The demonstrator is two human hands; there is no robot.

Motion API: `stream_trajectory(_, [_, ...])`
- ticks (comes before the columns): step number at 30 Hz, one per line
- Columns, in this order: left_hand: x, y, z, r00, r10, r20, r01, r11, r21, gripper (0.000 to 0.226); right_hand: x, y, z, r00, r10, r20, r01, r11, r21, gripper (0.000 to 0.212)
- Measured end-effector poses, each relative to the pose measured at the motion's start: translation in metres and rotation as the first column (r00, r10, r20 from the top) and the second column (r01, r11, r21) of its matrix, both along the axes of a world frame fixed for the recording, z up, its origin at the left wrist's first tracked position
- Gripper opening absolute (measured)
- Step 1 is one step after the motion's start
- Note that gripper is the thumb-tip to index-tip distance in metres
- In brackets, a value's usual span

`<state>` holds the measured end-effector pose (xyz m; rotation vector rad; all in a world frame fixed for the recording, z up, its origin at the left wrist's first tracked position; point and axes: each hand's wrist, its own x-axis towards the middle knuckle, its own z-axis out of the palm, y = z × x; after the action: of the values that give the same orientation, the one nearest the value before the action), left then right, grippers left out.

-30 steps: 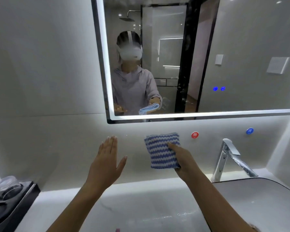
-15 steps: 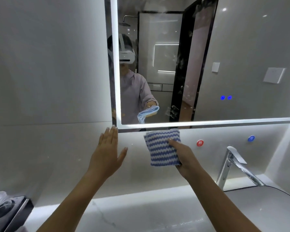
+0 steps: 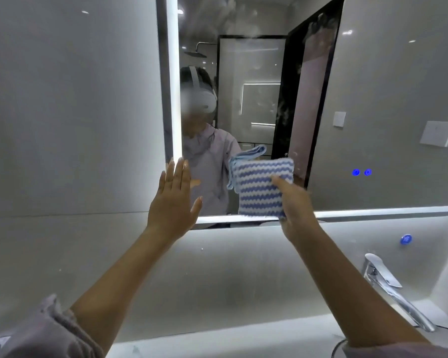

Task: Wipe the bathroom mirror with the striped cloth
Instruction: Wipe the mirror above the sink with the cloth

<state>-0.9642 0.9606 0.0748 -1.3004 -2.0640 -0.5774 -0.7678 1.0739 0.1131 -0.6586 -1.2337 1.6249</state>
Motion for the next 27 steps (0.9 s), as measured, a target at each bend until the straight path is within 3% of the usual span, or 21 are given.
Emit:
stream_trajectory(5, [-0.005,-0.005,-0.003,1.000,0.022,-0.022,-0.022,1.000,0.011,0.079,-0.019,-0.001,0.063,0.982,-0.146,-0.118,0.175,0.940,0.293,0.012])
stream_trajectory(9, [-0.013,-0.010,-0.005,0.996,0.072,-0.046,-0.072,0.997,0.007,0.077,-0.048,-0.007,0.099,0.953,-0.242,-0.185,0.304,0.731,0.611,0.014])
stream_trajectory(12, [-0.017,-0.014,-0.007,0.994,0.091,-0.068,-0.090,0.996,0.012,0.076,-0.077,-0.007,0.095,0.937,-0.318,-0.141,0.286,0.472,0.834,0.028])
stream_trajectory(14, [-0.021,-0.016,-0.011,0.993,0.095,-0.070,-0.095,0.995,-0.003,0.077,-0.096,-0.004,0.075,0.928,-0.370,-0.038,0.134,0.237,0.962,0.045])
stream_trajectory(16, [-0.025,-0.016,-0.014,0.993,0.091,-0.073,-0.093,0.995,-0.029,0.079,-0.112,0.005,0.049,0.869,-0.491,0.059,-0.077,-0.017,0.997,0.054])
stream_trajectory(18, [-0.030,-0.016,-0.015,0.992,0.086,-0.093,-0.090,0.995,-0.047,0.081,-0.122,0.017,0.027,0.776,-0.629,0.046,-0.205,-0.182,0.962,0.058])
stream_trajectory(21, [-0.038,-0.019,-0.015,0.988,0.087,-0.125,-0.095,0.994,-0.059,0.084,-0.130,0.033,0.008,0.730,-0.683,-0.030,-0.221,-0.277,0.935,0.061])
stream_trajectory(27, [-0.052,-0.020,-0.023,0.982,0.099,-0.159,-0.118,0.987,-0.110,0.096,-0.136,0.049,-0.015,0.714,-0.697,-0.069,-0.226,-0.322,0.919,0.067])
